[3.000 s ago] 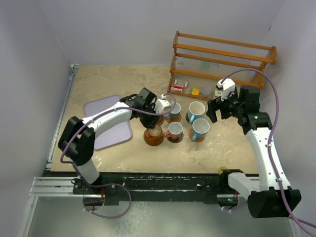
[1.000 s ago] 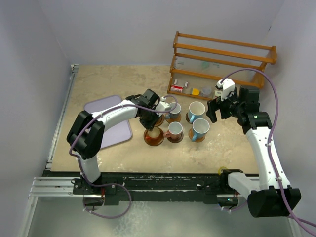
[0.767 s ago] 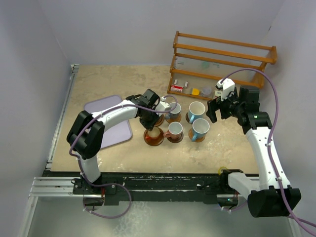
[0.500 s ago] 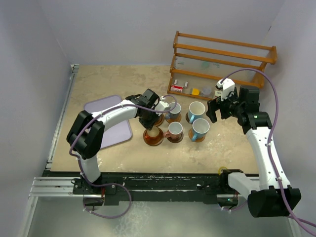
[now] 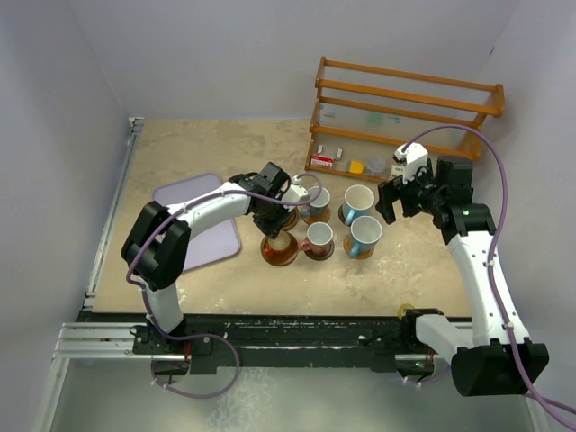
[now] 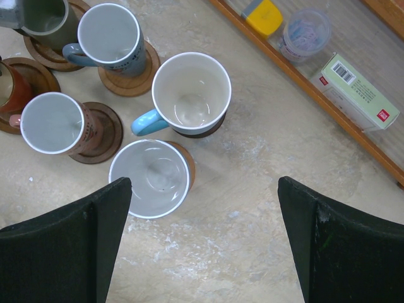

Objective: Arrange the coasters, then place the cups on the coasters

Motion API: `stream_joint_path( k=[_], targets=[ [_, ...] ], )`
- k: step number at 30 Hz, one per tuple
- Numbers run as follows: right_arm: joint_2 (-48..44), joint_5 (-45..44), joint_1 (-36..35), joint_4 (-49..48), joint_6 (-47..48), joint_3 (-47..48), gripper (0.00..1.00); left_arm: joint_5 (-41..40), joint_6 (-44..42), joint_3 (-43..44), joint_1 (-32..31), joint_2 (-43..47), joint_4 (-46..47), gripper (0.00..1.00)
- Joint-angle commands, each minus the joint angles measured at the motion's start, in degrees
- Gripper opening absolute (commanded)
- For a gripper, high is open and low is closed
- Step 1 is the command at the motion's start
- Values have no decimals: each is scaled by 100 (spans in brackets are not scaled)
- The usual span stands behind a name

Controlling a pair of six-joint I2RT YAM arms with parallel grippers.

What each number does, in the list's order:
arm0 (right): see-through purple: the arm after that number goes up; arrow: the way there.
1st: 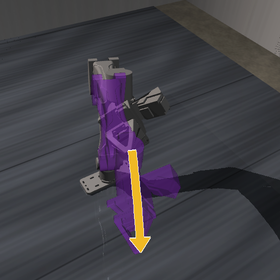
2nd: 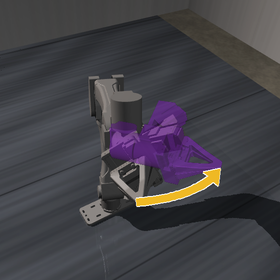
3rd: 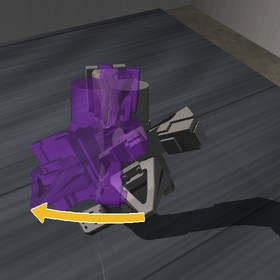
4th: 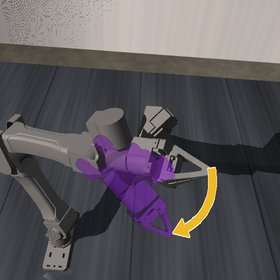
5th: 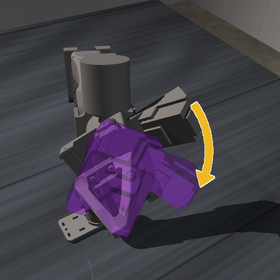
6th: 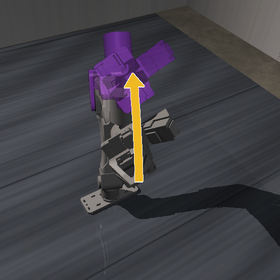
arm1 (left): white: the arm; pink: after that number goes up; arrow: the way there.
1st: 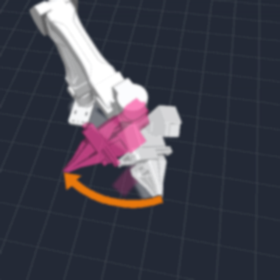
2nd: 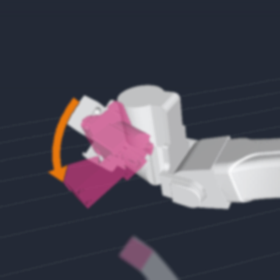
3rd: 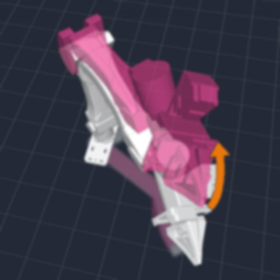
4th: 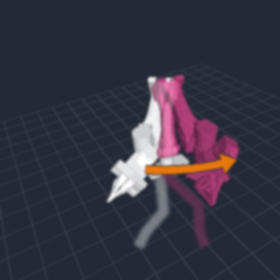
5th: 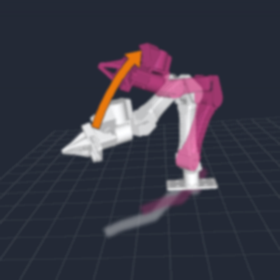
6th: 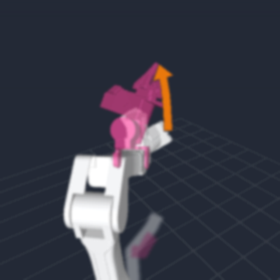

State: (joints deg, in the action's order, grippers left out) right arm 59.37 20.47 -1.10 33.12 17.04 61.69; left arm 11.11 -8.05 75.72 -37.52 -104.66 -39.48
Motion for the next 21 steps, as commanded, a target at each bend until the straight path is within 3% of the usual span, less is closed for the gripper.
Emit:
stream_joint_path(
  k=[1, 9, 15, 21],
  targets=[
    [-6, 19, -13, -113, 9, 1, 100, 104, -2, 18, 25, 73, 67, 23],
    [60, -81, -10, -131, 14, 10, 100, 152, -99, 38, 27, 629, 25, 42],
    [133, -248, -8, -130, 34, 50, 100, -195, -135, 60, 80, 1238, 108, 47],
    [379, -513, -10, 216, 205, 446, 100, -1081, -219, -90, 288, 2038, 415, 49]
  ],
)
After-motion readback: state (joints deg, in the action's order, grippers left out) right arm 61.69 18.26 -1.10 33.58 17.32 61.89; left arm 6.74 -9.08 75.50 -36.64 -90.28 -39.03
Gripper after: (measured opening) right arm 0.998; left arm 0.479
